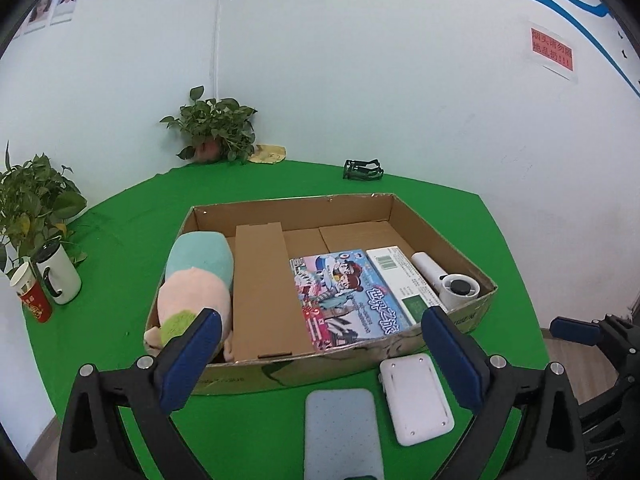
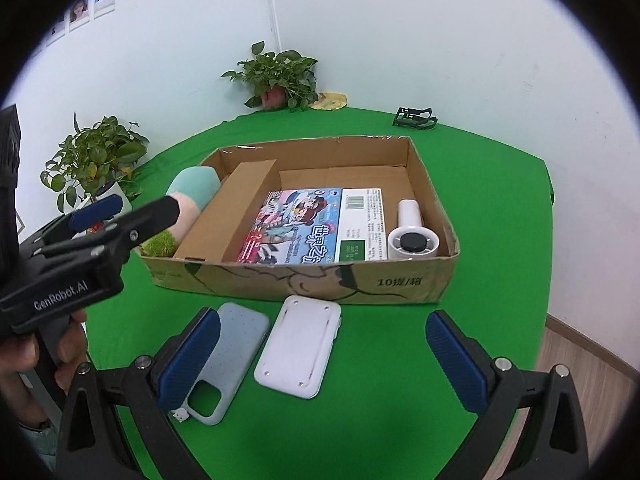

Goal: Organize objects
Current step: 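Open both grippers and withdraw them from the fan, then move both grippers toward the light blue phone case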

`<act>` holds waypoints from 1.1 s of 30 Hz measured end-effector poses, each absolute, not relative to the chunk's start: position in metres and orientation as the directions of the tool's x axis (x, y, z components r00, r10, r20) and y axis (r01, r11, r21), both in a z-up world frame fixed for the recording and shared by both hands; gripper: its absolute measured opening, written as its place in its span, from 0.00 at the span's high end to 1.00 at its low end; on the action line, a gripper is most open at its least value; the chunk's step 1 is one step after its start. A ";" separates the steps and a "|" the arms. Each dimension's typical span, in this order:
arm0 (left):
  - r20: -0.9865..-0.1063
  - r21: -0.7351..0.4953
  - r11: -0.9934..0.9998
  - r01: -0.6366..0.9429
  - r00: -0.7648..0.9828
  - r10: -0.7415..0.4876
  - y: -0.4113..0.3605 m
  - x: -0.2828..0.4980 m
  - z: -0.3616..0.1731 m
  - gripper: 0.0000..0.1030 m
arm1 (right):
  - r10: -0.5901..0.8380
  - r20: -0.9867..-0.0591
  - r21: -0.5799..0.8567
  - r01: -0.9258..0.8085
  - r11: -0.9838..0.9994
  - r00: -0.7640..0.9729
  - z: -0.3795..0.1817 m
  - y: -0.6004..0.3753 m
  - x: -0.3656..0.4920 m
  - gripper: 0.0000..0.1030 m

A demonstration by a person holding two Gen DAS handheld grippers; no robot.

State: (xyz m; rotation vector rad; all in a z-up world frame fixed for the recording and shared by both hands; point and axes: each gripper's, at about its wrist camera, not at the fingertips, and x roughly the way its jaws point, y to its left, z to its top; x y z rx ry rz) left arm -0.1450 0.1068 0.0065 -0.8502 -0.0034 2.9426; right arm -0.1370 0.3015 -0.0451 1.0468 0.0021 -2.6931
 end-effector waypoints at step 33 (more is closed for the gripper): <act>-0.738 -0.549 -0.826 -0.127 -0.390 0.551 0.064 -0.149 -0.140 0.19 | -0.486 -0.774 0.292 0.451 -0.843 -0.406 -0.141 0.229 -0.099 0.01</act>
